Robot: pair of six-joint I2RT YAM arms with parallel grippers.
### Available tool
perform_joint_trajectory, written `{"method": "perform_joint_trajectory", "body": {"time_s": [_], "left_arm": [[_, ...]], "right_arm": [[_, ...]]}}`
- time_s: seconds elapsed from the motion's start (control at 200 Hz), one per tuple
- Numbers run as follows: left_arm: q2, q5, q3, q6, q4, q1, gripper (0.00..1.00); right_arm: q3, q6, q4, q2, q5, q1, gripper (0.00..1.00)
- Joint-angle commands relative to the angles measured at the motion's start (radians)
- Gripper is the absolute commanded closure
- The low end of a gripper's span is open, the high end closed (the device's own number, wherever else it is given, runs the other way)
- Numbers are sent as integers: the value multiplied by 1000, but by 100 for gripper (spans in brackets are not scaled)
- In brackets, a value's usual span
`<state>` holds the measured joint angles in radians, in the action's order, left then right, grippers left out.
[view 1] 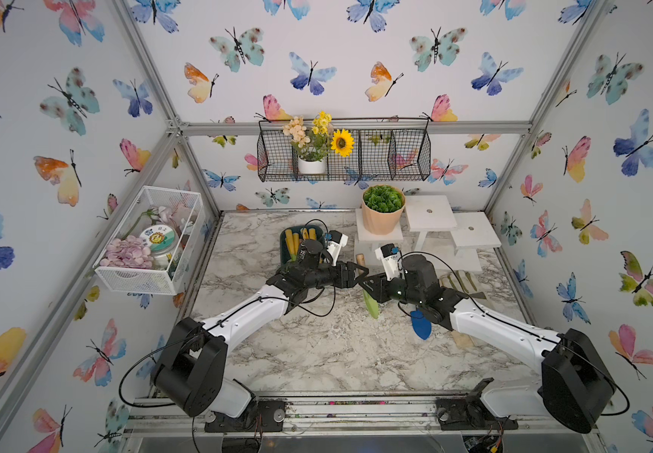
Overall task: Put the shovel into the storage box
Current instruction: Place the shovel in the storage box.
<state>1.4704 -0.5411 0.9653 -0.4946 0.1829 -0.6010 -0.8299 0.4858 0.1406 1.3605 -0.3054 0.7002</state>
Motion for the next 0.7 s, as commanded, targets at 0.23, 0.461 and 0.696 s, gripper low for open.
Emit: {"method": "perform_joint_trajectory", "body": {"time_s": [0.23,0.461,0.696], "left_arm": [[24,-19,33,1,35,-11,56],[28,-20,43,2,27,-11,85],[18,-12,43,-2,-5,20,100]], "right_arm": [[-37,7,50,-18,-51,5,86],[-43,4,37,-12,-44,5,80],[-48,-7,-15,-12,9,5,61]]}}
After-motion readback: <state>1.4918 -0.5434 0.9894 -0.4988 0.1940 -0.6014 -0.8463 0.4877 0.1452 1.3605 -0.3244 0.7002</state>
